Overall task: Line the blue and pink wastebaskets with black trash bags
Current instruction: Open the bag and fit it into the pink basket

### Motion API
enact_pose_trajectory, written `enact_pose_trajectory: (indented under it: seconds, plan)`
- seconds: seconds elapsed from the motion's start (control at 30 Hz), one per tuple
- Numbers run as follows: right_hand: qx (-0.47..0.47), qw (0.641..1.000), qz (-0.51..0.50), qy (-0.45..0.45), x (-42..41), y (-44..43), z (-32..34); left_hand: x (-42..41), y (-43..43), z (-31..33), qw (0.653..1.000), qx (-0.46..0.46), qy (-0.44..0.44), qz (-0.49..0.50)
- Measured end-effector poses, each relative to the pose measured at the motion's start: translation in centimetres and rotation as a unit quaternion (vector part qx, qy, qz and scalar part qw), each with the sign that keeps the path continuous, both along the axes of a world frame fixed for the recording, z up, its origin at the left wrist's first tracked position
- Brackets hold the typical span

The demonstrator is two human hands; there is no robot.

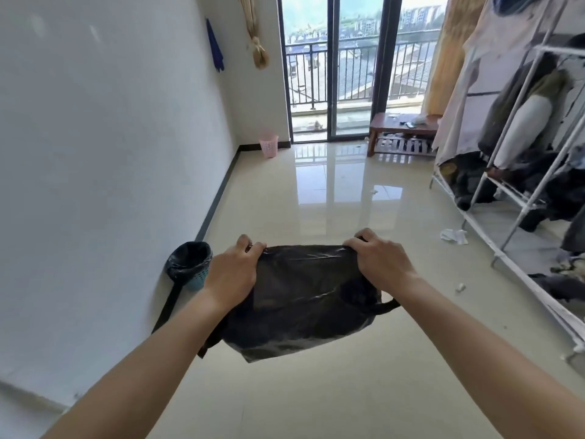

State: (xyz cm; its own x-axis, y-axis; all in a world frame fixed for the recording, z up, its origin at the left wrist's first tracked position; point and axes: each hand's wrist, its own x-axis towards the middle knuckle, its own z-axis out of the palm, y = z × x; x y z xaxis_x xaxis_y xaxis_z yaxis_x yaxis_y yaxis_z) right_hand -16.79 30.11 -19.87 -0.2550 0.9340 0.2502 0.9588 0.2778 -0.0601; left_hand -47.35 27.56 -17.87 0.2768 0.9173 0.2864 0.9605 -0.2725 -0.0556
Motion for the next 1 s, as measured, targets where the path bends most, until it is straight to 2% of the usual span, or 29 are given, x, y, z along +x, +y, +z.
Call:
enact_pose_trajectory:
  seconds: [0.17, 0.4, 0.7, 1.0]
  plan:
    - [0.025, 0.999, 0.037, -0.001, -3.9, 13.0, 0.1, -2.0, 11.9, -1.3, 1.000, 0.006, -0.022, 0.008]
    - [0.036, 0.996, 0.074, -0.042, -10.2, 34.4, -0.8, -8.1, 32.4, -3.7, 0.995, 0.070, -0.059, 0.042]
    - [0.111, 0.993, 0.046, -0.012, -14.2, 60.3, 3.6, -13.7, 61.0, 1.9, 0.983, 0.129, -0.116, 0.056]
    - [0.106, 0.994, 0.015, 0.009, -14.2, 89.4, -0.4, -13.0, 91.3, -0.2, 0.980, 0.146, -0.129, 0.032]
